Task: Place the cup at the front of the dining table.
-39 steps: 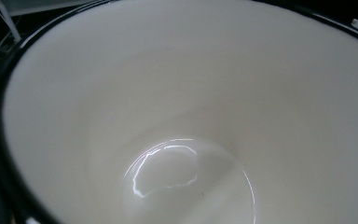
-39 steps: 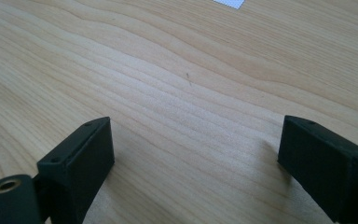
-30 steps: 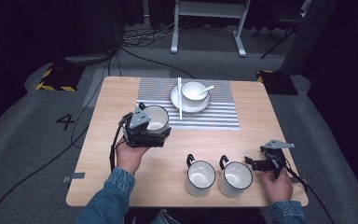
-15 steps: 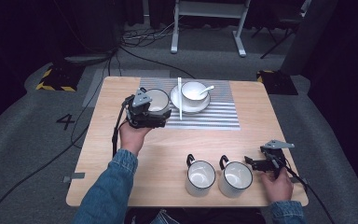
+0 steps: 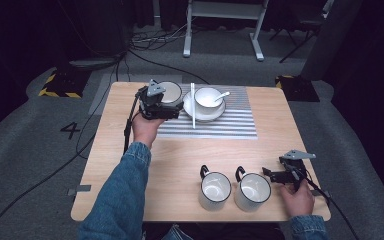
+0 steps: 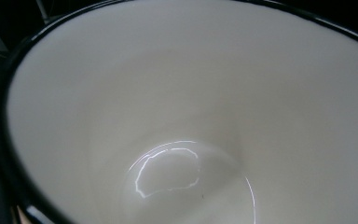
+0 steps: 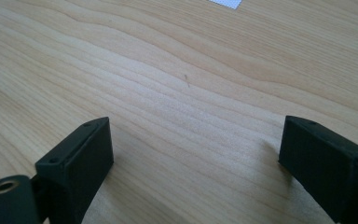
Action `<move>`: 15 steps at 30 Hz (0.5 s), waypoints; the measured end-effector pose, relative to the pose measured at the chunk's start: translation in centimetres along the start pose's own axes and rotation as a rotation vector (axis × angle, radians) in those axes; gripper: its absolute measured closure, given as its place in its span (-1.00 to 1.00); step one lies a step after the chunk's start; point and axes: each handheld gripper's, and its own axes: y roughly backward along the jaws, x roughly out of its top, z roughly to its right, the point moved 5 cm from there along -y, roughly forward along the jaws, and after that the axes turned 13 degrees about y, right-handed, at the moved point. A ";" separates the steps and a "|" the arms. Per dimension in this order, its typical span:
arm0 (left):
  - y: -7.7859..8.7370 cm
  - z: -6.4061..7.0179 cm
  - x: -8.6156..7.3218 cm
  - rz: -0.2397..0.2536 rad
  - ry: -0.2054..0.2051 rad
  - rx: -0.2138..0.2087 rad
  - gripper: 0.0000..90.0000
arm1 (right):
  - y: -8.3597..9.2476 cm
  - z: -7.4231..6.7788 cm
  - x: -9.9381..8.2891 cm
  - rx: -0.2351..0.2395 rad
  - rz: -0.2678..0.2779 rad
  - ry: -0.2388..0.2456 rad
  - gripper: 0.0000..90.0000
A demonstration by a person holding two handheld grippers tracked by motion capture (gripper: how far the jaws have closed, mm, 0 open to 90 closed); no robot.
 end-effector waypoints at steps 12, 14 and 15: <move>-4.1 -3.2 0.4 -0.028 0.028 0.070 -0.93 | 0.0 0.0 0.1 -0.001 0.004 -0.005 -0.78; -4.8 -3.6 0.5 -0.010 0.047 0.063 -0.93 | -0.1 0.0 0.1 -0.001 0.004 -0.005 -0.79; -5.1 -3.6 0.4 -0.004 0.070 0.055 -0.93 | -0.1 0.0 0.1 -0.001 0.004 -0.005 -0.79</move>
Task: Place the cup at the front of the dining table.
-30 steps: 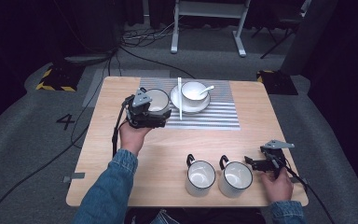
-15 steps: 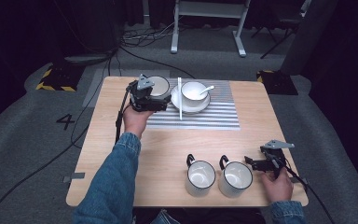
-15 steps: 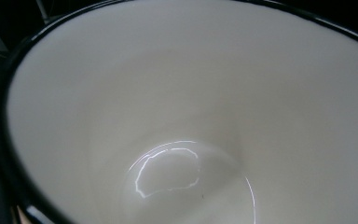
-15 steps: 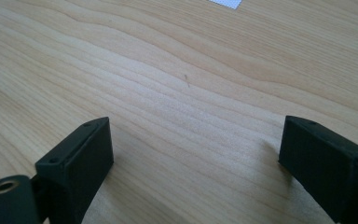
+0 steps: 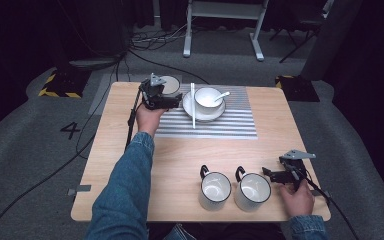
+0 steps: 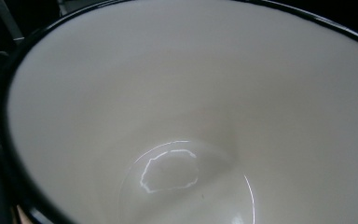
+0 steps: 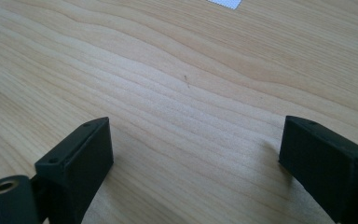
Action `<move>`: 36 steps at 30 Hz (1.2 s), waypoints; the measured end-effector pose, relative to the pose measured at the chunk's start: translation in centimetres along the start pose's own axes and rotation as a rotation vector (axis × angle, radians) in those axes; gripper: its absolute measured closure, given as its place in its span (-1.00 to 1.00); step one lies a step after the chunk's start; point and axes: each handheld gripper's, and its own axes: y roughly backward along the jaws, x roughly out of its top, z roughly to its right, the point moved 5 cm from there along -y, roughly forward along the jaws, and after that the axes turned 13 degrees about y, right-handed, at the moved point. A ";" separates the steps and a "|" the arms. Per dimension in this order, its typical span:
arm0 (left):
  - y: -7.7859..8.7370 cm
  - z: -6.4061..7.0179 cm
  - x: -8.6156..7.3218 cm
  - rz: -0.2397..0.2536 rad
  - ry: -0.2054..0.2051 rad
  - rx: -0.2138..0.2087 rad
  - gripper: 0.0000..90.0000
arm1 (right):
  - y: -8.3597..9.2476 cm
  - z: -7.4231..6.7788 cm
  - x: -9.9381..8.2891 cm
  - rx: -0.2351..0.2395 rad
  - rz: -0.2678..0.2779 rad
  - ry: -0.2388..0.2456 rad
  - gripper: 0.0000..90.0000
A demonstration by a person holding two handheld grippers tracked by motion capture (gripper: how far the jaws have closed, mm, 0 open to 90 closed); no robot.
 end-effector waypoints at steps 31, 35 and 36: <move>-5.6 -2.9 -4.9 -0.143 0.064 0.081 -0.93 | 0.0 0.1 0.0 -0.004 -0.005 0.004 -0.79; -6.0 -3.0 -5.6 -0.175 0.056 0.091 -0.93 | 0.0 0.1 0.0 -0.004 -0.005 0.005 -0.79; -6.1 -2.9 -5.7 -0.179 0.055 0.090 -0.93 | 0.0 0.1 0.0 -0.004 -0.004 0.005 -0.79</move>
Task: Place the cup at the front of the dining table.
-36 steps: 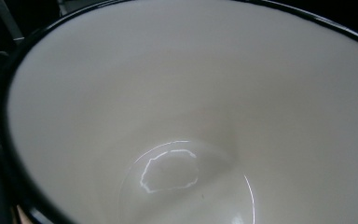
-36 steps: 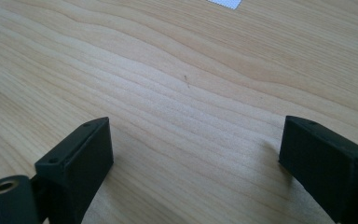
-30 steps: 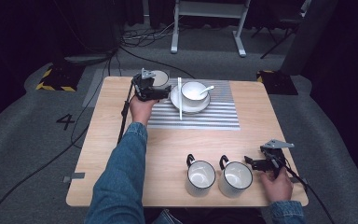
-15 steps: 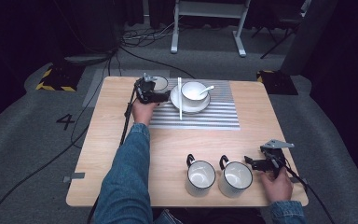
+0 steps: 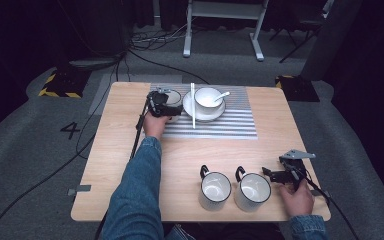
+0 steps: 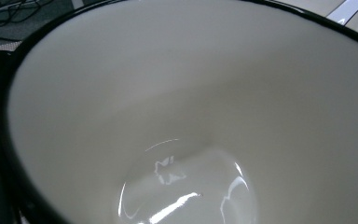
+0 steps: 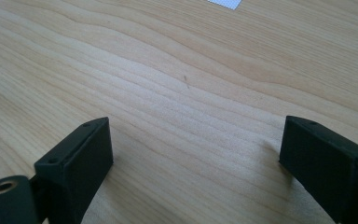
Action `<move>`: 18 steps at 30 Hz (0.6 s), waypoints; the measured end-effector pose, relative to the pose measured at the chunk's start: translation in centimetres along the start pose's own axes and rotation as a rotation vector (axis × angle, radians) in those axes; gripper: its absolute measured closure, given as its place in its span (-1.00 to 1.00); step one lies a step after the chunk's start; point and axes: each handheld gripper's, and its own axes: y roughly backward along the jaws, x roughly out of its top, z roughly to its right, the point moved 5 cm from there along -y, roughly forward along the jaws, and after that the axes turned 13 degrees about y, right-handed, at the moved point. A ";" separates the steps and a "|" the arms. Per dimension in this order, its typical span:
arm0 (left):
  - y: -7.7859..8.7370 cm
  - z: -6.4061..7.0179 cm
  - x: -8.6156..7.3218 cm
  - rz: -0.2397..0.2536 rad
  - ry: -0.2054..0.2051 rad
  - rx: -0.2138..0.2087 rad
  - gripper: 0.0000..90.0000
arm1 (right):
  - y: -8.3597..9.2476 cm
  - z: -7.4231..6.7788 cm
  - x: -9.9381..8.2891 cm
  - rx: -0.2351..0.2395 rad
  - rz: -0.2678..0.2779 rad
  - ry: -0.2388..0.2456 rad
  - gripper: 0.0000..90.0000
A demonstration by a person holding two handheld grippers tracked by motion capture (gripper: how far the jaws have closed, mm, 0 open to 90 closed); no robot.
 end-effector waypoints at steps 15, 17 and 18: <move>-0.4 0.5 -1.4 0.005 -0.022 -0.016 -0.93 | 0.0 -0.2 0.1 0.003 0.000 -0.015 -0.80; -0.3 0.5 -1.5 0.010 -0.034 -0.010 -0.93 | 0.0 -0.2 0.1 0.003 0.000 -0.016 -0.80; -0.3 0.5 -1.6 0.005 -0.034 -0.007 -0.93 | 0.0 -0.2 0.1 0.003 0.000 -0.015 -0.80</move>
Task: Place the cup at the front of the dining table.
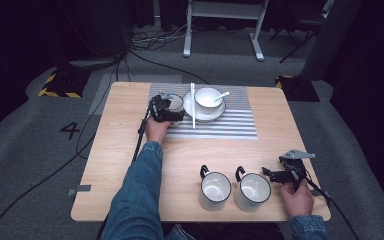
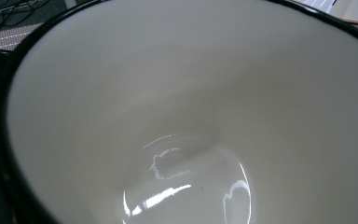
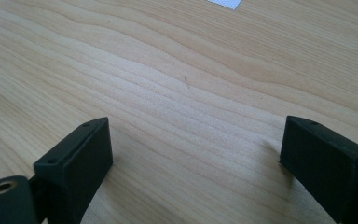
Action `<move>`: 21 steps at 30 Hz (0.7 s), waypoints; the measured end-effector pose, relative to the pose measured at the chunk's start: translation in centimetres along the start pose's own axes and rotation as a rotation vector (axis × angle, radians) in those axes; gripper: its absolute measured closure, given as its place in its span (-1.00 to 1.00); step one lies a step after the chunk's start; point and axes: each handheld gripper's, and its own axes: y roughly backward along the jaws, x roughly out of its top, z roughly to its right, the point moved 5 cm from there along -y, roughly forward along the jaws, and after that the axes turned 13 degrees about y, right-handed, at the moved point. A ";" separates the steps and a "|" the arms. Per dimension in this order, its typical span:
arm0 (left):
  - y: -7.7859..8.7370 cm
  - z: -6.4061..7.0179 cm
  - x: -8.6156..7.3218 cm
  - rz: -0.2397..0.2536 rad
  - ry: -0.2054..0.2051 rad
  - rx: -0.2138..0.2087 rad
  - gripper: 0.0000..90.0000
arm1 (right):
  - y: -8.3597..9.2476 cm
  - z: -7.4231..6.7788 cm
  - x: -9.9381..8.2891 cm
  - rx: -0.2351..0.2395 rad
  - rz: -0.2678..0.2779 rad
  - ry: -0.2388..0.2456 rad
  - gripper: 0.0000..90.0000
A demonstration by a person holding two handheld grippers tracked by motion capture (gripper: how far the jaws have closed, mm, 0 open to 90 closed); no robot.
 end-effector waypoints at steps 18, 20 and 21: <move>0.4 0.3 -0.7 0.015 0.000 0.035 -0.95 | 0.0 0.0 0.0 -0.002 0.000 0.003 -0.80; 0.7 0.6 -0.6 0.020 -0.002 0.069 -1.00 | 0.0 0.0 0.0 -0.002 0.000 0.003 -0.80; 0.9 0.7 -0.5 0.025 0.003 0.070 -1.00 | 0.0 0.0 0.0 -0.002 0.000 0.003 -0.80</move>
